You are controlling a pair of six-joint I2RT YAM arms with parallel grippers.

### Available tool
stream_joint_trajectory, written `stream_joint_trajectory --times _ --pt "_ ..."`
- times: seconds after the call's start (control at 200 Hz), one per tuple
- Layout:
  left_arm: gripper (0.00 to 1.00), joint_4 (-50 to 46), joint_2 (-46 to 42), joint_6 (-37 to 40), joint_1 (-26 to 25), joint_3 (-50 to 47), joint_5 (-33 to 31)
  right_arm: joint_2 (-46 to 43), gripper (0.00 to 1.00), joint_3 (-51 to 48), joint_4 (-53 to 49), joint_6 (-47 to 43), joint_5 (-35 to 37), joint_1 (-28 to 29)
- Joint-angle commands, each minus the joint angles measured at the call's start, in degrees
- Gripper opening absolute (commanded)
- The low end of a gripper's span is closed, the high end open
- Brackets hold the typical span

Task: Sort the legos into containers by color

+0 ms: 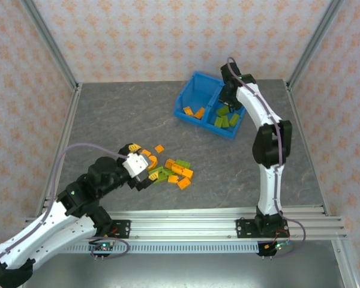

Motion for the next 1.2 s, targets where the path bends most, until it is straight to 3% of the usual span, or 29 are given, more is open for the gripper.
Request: stream_joint_trajectory --times 0.0,0.12,0.255,0.39,0.52,0.661,0.846,0.976,1.196 --pt "1.0 0.37 6.86 -15.63 0.24 5.29 -11.74 -14.9 0.46 -9.38 6.23 0.01 -6.36 2.74" --pt "1.0 -7.42 18.02 -28.03 3.11 13.32 -13.77 -27.88 0.56 -23.66 14.32 -2.09 -16.07 6.99" --pt "1.0 -14.13 30.69 -37.71 11.55 20.53 -6.17 -35.0 0.59 -31.22 12.09 -5.11 -30.14 12.15" --pt "1.0 -13.81 40.17 -35.41 13.49 24.02 -1.91 -39.63 0.67 -36.42 8.12 -9.97 -38.47 18.55" --pt "1.0 -18.08 53.07 -26.84 13.92 31.7 1.8 -42.68 0.73 -40.97 8.16 -10.46 -45.22 20.5" --pt "0.99 -20.89 64.33 -18.48 14.72 38.15 -0.88 -45.39 0.78 -43.3 7.69 -10.2 -45.72 21.04" --pt "0.91 -20.25 72.12 -12.59 17.28 42.49 1.89 -47.88 0.9 -46.4 8.12 -10.49 -48.88 21.36" --pt "0.84 -20.79 76.32 -9.66 18.08 44.58 4.54 -48.78 0.98 -46.99 5.96 -11.43 -45.49 21.34" --pt "0.67 -21.88 80.71 -8.09 18.82 46.42 6.62 -48.67 0.99 -47.56 5.3 -11.39 -43.21 21.36"
